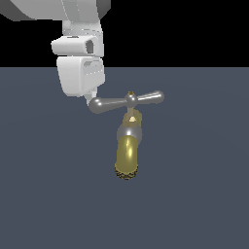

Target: Turn on the faucet by rotating a designated handle.

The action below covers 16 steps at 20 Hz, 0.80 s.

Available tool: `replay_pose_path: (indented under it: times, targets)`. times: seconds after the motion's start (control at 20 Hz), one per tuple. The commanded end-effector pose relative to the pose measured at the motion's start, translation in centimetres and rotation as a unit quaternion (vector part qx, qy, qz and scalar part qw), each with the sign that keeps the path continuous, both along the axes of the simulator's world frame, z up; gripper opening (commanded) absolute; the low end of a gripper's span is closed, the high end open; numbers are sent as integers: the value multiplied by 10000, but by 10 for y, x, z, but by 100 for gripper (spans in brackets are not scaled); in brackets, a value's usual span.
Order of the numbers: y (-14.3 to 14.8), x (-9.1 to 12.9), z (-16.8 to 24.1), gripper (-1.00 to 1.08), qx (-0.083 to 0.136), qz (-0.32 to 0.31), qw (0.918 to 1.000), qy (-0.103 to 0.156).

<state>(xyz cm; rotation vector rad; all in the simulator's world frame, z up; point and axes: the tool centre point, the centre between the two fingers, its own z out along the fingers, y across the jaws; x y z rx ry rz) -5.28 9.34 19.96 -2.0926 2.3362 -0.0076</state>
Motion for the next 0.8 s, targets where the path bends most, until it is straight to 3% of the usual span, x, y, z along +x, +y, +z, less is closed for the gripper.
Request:
replay_pose_path:
  times: [0.0,0.75]
  targets:
    - [-4,-5,0,-100,-9,-11,10000,5]
    - [-27,-47,0,-100,-3,2,10000,20]
